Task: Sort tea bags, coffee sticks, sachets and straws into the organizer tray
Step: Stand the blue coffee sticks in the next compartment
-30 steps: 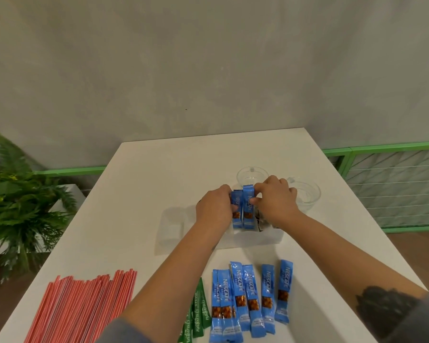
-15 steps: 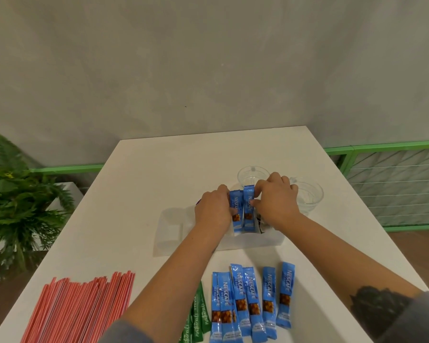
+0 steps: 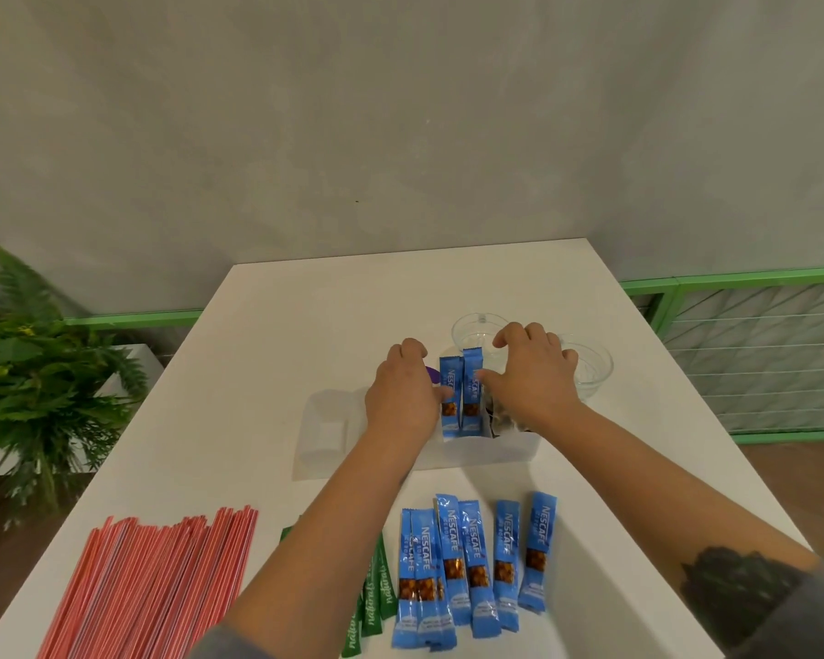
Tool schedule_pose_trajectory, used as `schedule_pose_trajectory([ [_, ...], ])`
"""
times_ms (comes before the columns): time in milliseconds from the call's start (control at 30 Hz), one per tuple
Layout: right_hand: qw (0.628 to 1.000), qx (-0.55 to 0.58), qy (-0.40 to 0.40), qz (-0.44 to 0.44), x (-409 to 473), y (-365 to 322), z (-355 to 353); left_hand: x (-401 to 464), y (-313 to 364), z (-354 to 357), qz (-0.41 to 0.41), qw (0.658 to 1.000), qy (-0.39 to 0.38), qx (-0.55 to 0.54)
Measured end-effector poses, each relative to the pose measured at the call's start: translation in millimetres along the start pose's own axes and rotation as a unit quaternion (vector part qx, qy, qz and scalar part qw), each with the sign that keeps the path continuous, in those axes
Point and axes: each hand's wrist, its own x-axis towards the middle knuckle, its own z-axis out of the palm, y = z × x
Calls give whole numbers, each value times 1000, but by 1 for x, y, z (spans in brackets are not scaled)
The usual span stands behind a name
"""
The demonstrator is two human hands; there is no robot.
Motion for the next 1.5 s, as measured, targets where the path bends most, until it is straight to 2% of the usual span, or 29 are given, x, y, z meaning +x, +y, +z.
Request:
schedule_pose_trajectory([
  [200, 998, 61, 24, 0, -21, 10, -15, -30, 3, -2, 9, 999, 32, -33],
  [367, 994, 100, 33, 6, -48, 23, -27, -62, 9, 3, 15, 998, 21, -64],
  [433, 994, 108, 30, 11, -60, 29, -31, -76, 12, 7, 11, 997, -1, -73],
  [600, 991, 131, 20, 20, -85, 44, -36, -108, 19, 29, -37, 991, -126, -37],
  [733, 988, 152, -3, 28, -101, 54, -37, -125, 23, 46, -49, 985, -165, -9],
  [967, 987, 135, -72, 48, -124, 64, -30, -135, 27, 53, -40, 987, -147, 42],
  [1233, 978, 62, -174, 96, -131, 63, -11, -139, 30, 50, -64, 986, -155, 7],
  [1500, 974, 24, -188, 122, -125, 49, 11, -140, 30, 24, -40, 988, -146, -36],
])
